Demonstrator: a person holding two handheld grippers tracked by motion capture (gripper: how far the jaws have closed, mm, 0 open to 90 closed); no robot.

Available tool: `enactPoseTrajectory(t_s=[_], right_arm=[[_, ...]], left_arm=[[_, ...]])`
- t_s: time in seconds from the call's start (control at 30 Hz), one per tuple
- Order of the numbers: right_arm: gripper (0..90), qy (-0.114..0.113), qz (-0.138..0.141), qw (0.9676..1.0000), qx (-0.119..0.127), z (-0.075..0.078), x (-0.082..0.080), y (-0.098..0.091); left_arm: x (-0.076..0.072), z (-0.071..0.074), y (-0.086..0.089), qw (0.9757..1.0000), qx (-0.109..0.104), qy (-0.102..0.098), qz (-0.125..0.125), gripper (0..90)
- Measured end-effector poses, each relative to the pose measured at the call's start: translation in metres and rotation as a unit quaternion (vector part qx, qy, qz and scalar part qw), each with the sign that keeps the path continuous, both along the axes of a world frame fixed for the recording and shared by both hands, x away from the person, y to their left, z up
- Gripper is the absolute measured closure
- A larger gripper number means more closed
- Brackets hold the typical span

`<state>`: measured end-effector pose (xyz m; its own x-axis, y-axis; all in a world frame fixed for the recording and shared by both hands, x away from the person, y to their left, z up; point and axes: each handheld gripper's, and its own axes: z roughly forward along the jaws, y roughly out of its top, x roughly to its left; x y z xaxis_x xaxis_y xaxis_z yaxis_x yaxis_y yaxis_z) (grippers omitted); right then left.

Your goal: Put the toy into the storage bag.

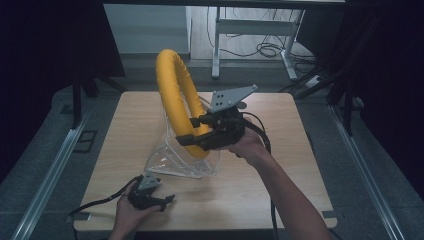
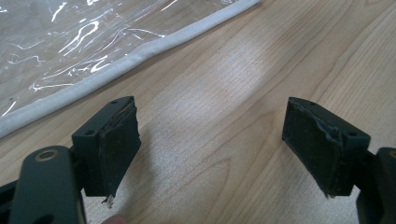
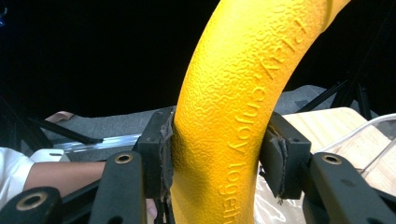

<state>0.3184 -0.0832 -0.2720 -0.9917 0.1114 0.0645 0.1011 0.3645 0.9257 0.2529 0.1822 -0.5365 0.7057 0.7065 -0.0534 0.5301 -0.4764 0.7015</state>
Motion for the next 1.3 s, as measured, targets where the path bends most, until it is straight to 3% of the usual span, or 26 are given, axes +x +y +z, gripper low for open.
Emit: enactPoseTrajectory(t_s=[0.53, 0.97, 1.3], right_arm=[[50.2, 0.027, 0.013, 0.9994, -0.018, -0.025, 0.011, 0.009], [50.2, 0.064, 0.010, 0.9971, -0.039, -0.060, 0.036, 0.013], [50.1, 0.077, 0.016, 0.9958, -0.046, -0.071, 0.039, 0.016]], left_arm=[[0.000, 0.000, 0.000, 1.0000, 0.004, -0.001, -0.001, 18.8], [0.000, -0.001, 0.000, 1.0000, 0.002, -0.002, 0.001, 18.8], [0.000, -0.001, -0.001, 1.0000, 0.002, -0.002, 0.001, 18.8]])
